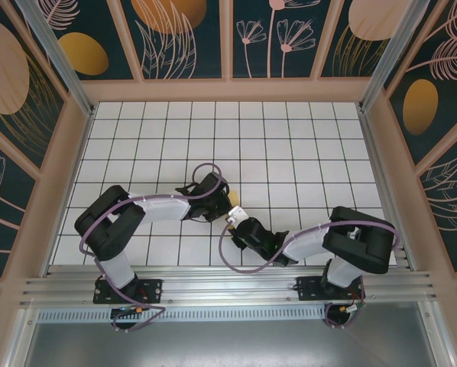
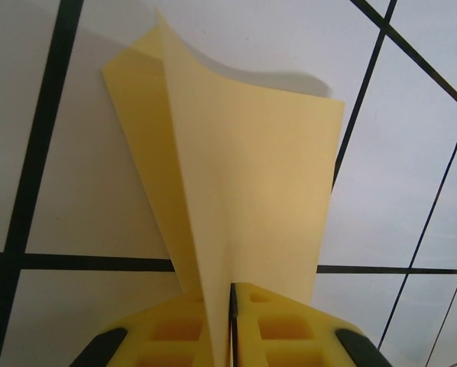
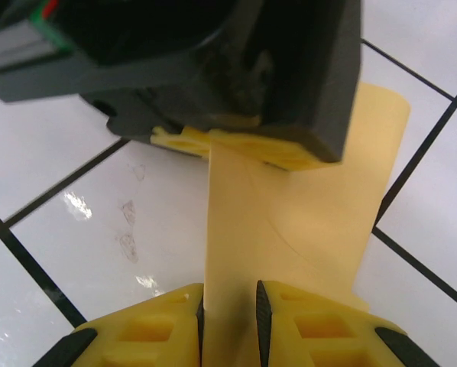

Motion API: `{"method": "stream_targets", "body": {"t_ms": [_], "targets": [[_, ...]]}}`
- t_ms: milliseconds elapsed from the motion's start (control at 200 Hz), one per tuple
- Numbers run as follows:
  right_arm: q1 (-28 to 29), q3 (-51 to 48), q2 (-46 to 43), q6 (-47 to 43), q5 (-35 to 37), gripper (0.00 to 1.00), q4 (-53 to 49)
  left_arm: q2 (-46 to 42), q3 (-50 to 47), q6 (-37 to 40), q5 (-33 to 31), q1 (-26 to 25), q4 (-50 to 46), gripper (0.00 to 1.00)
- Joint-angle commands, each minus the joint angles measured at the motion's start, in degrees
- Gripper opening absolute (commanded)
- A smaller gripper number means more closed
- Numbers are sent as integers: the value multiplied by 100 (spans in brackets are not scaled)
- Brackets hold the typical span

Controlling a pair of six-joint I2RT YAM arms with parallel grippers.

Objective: Fold a paper plane with a square sheet of paper (pick it up from the middle)

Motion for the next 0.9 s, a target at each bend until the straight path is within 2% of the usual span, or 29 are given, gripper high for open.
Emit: {"method": "stream_targets", "body": {"t_ms": [0,195,490,606,661,696,786,896], "targets": [[119,147,167,-110,405,25,-310,95,173,58,78,36,-128,13],[233,104,231,10,640,19,-334,105,190,86,40,32,-182,13],[244,112,212,225,702,0,-269,-100,199,166,-236,44,-491,17],[214,130,152,425,596,0,-229,-397,149,216,-424,89,-665,25],[167,114,88,576,432,0,-152,-604,84,226,-593,119,-766,36],[126,76,38,695,247,0,-66,-772,36,227,-727,145,-854,42],[-52,-47,-72,1086,-337,0,282,-1234,-148,200,-1088,200,-1033,49],[-297,-172,-115,1640,-1047,0,734,-1857,-467,80,-1490,215,-1106,67]]}}
